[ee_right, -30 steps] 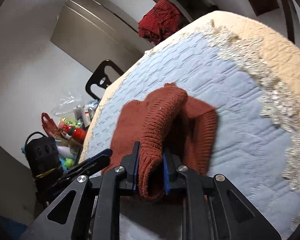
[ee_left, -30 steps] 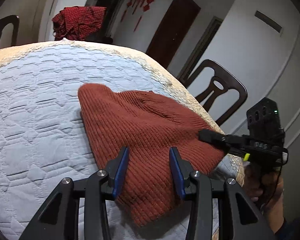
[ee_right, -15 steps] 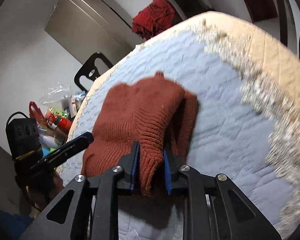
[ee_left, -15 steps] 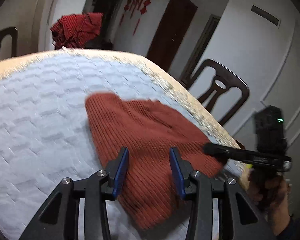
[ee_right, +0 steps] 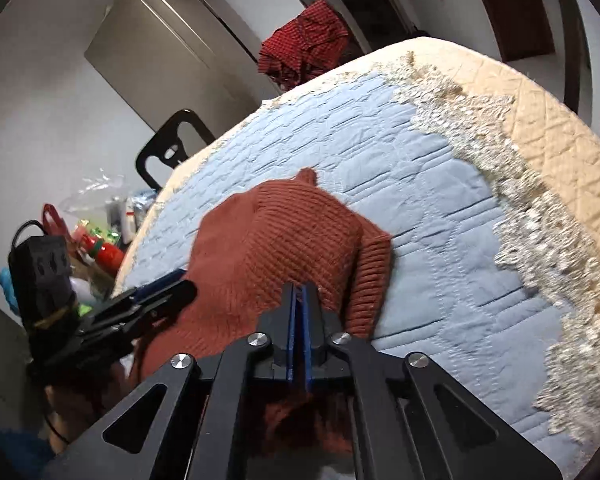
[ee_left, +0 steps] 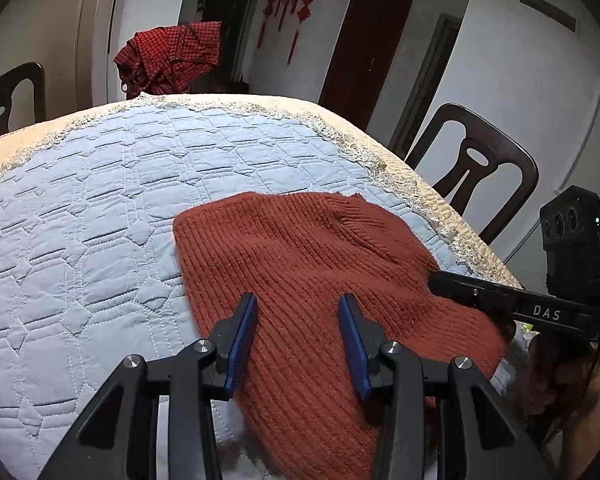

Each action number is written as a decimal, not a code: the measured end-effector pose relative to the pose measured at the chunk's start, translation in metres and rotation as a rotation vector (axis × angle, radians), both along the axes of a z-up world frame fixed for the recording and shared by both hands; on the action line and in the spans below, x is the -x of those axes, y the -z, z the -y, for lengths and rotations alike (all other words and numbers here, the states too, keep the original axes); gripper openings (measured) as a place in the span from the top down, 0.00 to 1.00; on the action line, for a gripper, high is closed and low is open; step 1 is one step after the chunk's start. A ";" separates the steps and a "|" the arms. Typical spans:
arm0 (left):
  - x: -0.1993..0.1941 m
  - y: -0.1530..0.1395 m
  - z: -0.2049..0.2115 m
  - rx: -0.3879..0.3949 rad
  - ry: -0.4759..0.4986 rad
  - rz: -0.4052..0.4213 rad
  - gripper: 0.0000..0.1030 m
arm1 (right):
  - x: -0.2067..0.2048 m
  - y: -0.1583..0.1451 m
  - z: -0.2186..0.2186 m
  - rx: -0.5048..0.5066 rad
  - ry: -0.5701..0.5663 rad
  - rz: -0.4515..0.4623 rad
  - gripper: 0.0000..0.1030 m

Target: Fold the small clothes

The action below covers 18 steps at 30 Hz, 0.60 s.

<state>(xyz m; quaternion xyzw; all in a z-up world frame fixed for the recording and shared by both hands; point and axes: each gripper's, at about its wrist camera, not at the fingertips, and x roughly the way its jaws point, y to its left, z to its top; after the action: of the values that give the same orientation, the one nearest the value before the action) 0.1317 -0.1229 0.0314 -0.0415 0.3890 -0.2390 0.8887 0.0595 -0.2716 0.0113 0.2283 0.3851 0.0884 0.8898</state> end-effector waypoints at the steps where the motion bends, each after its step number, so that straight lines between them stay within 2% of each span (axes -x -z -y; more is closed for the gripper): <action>1: -0.002 -0.004 -0.002 0.010 -0.002 -0.002 0.57 | -0.001 -0.002 -0.001 0.007 -0.002 -0.002 1.00; 5: -0.014 -0.021 -0.004 -0.004 -0.027 0.041 0.57 | -0.004 -0.021 -0.002 0.050 0.006 0.043 0.97; 8: -0.030 -0.019 0.005 -0.044 -0.027 0.037 0.57 | -0.016 -0.027 -0.005 0.084 -0.006 0.048 0.97; 12: -0.046 0.007 0.015 -0.111 -0.040 -0.038 0.57 | -0.045 -0.007 -0.005 0.117 -0.017 -0.039 0.96; 14: -0.043 0.010 0.016 -0.123 -0.045 -0.027 0.57 | -0.049 -0.001 -0.001 0.106 0.004 -0.049 0.96; 18: -0.030 -0.002 0.012 -0.114 -0.045 -0.002 0.57 | -0.034 -0.011 0.003 0.107 0.010 -0.025 0.96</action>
<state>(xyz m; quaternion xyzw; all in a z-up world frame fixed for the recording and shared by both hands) 0.1613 -0.1345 0.0330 0.0003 0.4017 -0.1962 0.8945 0.0935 -0.2747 0.0225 0.1831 0.3993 0.0605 0.8963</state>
